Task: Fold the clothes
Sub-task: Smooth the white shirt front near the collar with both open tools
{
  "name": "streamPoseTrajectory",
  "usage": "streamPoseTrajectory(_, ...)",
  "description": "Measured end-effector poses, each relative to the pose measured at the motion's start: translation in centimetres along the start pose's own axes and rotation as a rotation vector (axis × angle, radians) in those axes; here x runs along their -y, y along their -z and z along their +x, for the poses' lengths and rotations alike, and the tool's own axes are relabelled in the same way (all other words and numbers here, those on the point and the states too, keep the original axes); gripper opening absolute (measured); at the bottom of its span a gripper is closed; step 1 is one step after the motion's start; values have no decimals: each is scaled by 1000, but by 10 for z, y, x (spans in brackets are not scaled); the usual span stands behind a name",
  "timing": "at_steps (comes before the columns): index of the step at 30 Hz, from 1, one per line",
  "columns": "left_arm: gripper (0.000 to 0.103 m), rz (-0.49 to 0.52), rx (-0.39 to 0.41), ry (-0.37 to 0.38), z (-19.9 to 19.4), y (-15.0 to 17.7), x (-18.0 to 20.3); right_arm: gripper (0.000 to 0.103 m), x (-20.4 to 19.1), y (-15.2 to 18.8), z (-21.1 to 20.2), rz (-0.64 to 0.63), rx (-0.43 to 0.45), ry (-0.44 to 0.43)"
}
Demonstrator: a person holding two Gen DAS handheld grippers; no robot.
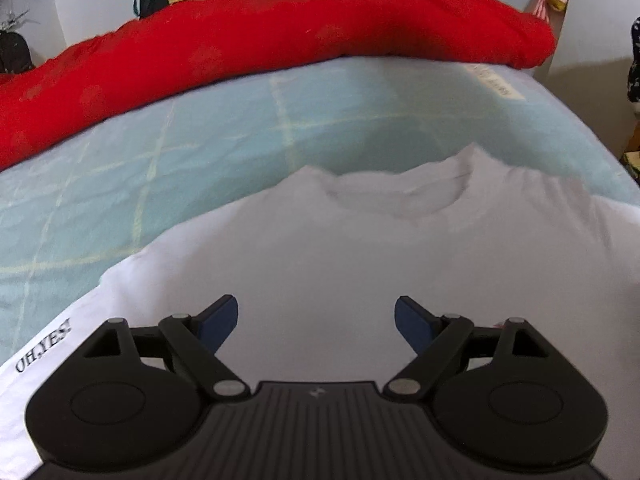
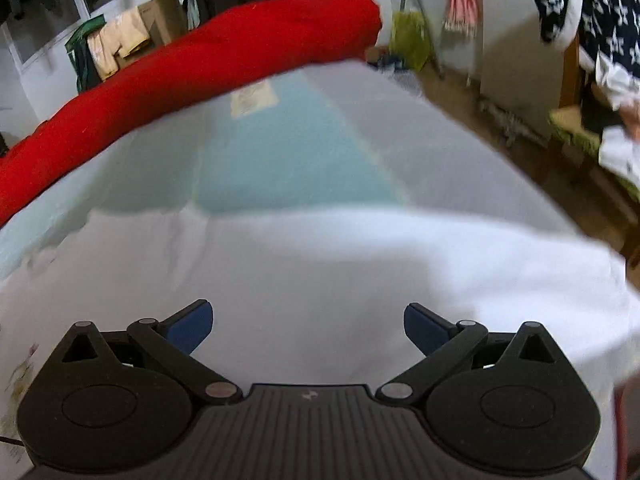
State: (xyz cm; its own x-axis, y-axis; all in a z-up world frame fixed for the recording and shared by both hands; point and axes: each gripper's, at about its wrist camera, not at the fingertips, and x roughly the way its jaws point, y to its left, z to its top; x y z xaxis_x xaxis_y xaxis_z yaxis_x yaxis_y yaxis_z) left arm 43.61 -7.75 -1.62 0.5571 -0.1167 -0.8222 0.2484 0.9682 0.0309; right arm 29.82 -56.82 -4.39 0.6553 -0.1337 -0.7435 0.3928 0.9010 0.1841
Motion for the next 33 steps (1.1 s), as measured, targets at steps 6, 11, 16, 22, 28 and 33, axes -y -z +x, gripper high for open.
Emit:
streamPoseTrajectory(6,86,30,8,9,-2,-10,46,103,71,17,11,54,-53,95)
streamPoseTrajectory(11,86,48,12,18,0,-17,85,103,120,10,-12,182,-24,138)
streamPoseTrajectory(16,86,77,10,52,4,-25,123,103,100,-4,-2,74,-1,-18)
streamPoseTrajectory(22,86,107,16,67,2,-27,144,103,154,17,4,180,-83,127)
streamPoseTrajectory(28,86,49,-24,62,1,-15,132,103,130,3,-23,72,-79,93)
streamPoseTrajectory(33,86,70,-49,66,-6,2,112,103,36,-1,-31,-152,-81,-181)
